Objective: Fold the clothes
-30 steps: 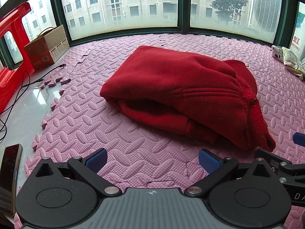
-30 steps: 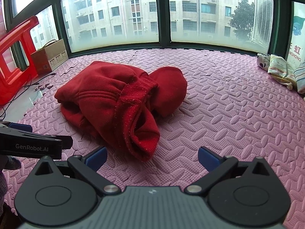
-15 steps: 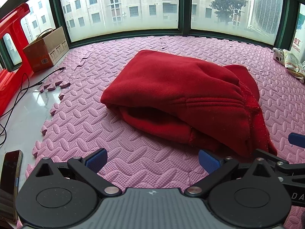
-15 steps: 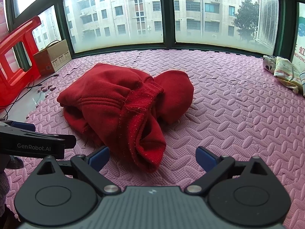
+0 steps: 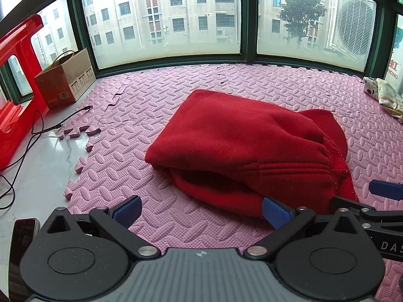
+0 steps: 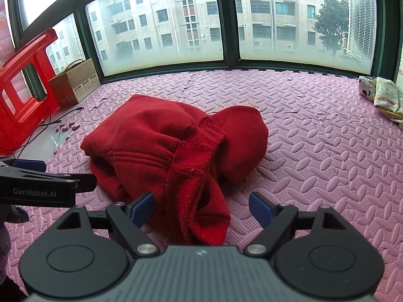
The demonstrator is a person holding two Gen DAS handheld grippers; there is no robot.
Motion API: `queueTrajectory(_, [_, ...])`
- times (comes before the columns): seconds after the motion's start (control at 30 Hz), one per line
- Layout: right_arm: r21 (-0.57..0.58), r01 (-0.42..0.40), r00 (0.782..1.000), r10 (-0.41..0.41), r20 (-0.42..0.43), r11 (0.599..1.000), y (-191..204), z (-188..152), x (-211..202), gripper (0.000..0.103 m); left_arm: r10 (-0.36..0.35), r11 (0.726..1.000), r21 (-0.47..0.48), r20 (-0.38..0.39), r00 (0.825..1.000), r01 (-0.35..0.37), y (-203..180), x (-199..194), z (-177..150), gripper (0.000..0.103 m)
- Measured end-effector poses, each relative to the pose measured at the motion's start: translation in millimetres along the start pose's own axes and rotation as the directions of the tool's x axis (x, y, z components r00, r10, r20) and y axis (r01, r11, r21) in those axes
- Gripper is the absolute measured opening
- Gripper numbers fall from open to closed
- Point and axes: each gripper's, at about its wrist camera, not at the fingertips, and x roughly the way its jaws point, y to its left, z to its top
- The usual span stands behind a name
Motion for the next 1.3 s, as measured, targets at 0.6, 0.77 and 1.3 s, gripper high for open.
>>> queueTrajectory(0.6, [0.202,-0.190,0.980,0.197,-0.016,0.961,-29,37,38,0.068,0.026,1.000,-0.003,0.063,0.998,-0.026,16,-4,31,0.103])
queueTrajectory(0.77, [0.230,-0.190,0.980,0.199,-0.017,0.955,-30,42,47,0.051,0.036,0.999,-0.005,0.062,0.997,-0.036,20,-4,31,0.103])
queueTrajectory(1.3, [-0.225,-0.119,0.980,0.151,0.130,0.967,49,33,-5,0.016,0.052,0.998,-0.053,0.141,0.989,-0.045,39,-35,41,0.103])
